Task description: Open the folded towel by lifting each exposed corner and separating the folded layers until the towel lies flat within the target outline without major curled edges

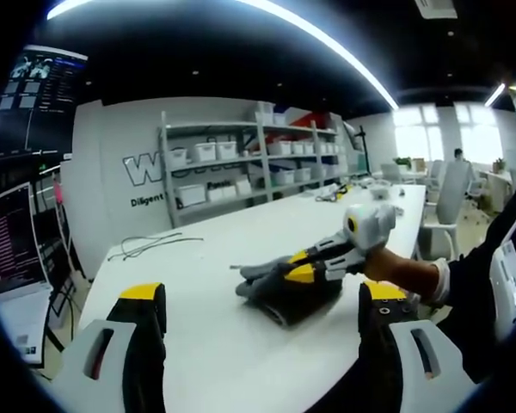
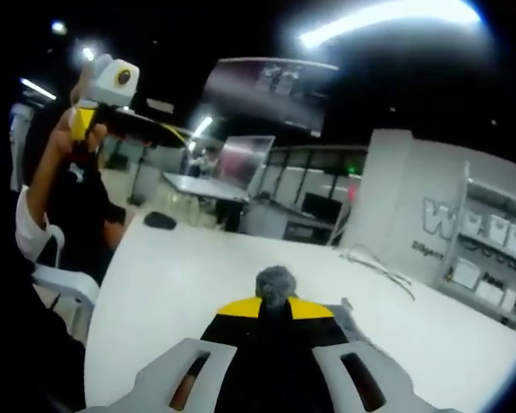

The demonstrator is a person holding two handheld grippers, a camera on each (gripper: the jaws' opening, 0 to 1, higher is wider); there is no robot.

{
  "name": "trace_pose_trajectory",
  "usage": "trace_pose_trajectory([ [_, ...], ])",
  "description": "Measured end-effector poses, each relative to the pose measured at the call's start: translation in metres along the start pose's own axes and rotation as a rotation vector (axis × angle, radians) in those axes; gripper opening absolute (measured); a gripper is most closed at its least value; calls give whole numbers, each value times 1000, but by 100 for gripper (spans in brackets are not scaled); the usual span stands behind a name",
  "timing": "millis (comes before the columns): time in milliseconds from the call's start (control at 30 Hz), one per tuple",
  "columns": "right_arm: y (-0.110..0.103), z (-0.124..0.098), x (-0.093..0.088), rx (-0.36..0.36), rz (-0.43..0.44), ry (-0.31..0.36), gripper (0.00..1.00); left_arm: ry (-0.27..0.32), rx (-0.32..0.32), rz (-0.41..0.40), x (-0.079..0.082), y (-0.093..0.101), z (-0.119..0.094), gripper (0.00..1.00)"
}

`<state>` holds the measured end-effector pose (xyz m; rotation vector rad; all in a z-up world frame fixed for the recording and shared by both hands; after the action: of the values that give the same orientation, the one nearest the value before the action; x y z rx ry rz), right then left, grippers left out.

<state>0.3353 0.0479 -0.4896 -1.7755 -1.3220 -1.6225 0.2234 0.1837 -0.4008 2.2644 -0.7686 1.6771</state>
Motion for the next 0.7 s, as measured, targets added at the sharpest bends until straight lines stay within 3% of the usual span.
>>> trace_pose_trajectory([
  [700,22,-9,7,-63,65,61,4,-5,1,21,0,4,0,91],
])
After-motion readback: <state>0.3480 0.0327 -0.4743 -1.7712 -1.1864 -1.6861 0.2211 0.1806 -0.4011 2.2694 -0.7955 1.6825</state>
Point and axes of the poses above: the point that each gripper's makers call its tool centre point, and the gripper's own axes: z roughly forward along the fingers, y roughly to its right, x roughly out of its top, the point moved 2 cm from there along -z, roughly backward along the fingers, and after that the axes turned 9 degrees about -y, right-handed, at the moved point
